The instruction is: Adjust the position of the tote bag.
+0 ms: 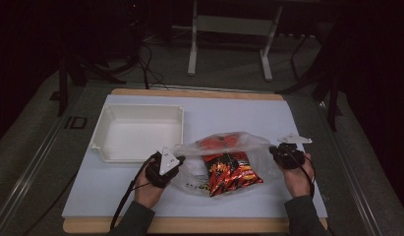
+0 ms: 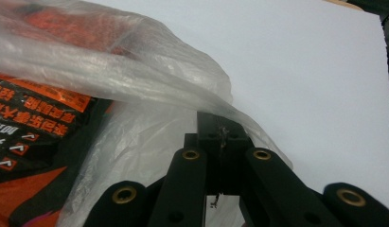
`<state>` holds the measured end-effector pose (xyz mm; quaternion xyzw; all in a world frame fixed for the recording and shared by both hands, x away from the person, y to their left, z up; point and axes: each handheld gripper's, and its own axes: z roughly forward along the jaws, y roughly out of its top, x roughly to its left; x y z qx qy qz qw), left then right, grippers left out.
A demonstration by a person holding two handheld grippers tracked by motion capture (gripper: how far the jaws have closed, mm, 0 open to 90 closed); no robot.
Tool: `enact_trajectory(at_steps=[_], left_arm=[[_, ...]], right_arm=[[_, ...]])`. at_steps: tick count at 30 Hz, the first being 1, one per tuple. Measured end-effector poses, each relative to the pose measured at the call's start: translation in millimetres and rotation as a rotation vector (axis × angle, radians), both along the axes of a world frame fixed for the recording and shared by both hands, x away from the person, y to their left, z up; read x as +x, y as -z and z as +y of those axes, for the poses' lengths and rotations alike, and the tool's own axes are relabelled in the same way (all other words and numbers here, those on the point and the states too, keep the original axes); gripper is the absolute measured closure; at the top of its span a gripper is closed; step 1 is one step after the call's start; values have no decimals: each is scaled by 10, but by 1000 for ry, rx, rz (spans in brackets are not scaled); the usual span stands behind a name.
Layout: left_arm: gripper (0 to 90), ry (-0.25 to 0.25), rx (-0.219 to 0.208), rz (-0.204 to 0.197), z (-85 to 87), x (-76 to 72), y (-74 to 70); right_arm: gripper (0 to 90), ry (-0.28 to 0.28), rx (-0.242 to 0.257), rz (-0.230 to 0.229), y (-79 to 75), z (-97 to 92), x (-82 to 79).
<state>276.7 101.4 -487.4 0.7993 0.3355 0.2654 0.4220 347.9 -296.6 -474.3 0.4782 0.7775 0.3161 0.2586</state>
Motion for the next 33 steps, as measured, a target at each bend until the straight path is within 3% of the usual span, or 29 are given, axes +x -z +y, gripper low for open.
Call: enact_trajectory(at_steps=[6, 8, 10, 13, 16, 19, 22, 27, 33], left_arm=[[900, -60, -3, 14, 46, 18, 20], [898, -71, 20, 11, 23, 12, 11], [887, -51, 27, -7, 2, -10, -1], [783, -28, 39, -17, -46, -28, -50], [691, -10, 46, -36, -110, -41, -118], [633, -2, 85, -60, -191, -55, -178], [606, -3, 86, -75, -229, -76, -241], [599, 14, 74, -93, -263, -133, -331], [600, 57, 62, -82, -342, -149, -352]], right_arm=[[900, 12, -4, -2, -14, 28, 0], [900, 9, 7, -7, -21, 40, 7], [900, -23, 25, -11, -30, 52, 6], [889, -74, 40, -4, -32, 83, 15], [829, -107, 50, -8, -36, 131, 18], [738, -117, 53, -16, -48, 166, 6], [628, -124, 57, -30, -88, 170, -36], [526, -146, 64, -53, -204, 164, -154], [521, -166, 55, -83, -301, 185, -273]])
